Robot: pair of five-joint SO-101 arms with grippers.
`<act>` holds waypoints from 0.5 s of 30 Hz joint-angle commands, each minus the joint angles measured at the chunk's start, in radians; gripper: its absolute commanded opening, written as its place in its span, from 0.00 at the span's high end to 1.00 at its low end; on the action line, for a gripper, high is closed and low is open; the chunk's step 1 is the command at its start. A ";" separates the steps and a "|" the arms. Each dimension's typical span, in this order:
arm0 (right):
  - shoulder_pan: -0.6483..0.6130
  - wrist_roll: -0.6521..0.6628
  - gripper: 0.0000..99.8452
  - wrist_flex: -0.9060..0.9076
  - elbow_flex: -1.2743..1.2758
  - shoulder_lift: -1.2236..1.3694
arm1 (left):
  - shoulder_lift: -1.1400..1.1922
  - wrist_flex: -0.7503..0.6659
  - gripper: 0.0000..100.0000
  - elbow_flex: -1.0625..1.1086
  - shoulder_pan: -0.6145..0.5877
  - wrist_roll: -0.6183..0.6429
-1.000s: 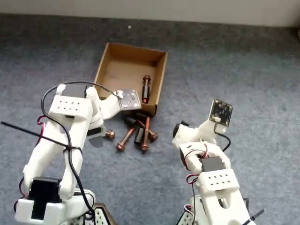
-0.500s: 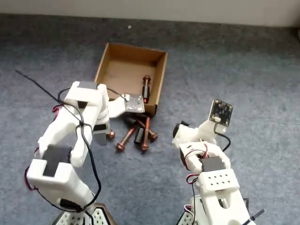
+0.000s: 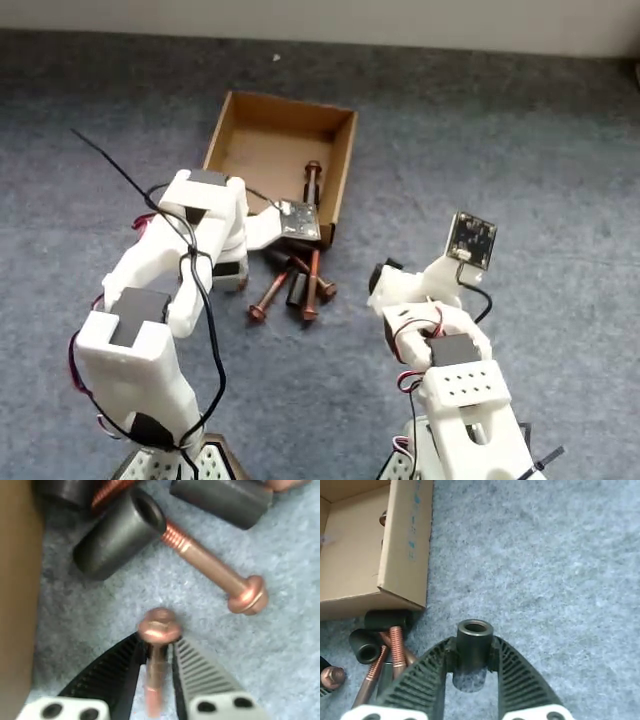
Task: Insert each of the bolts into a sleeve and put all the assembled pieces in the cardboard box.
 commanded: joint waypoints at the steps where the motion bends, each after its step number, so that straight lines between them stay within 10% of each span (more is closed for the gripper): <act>1: 0.010 0.011 1.00 -0.024 -0.008 -0.027 | -0.010 -0.021 0.98 -0.028 0.044 0.014; 15: 0.010 0.012 1.00 -0.022 -0.007 -0.028 | -0.334 0.118 0.99 0.056 0.050 0.203</act>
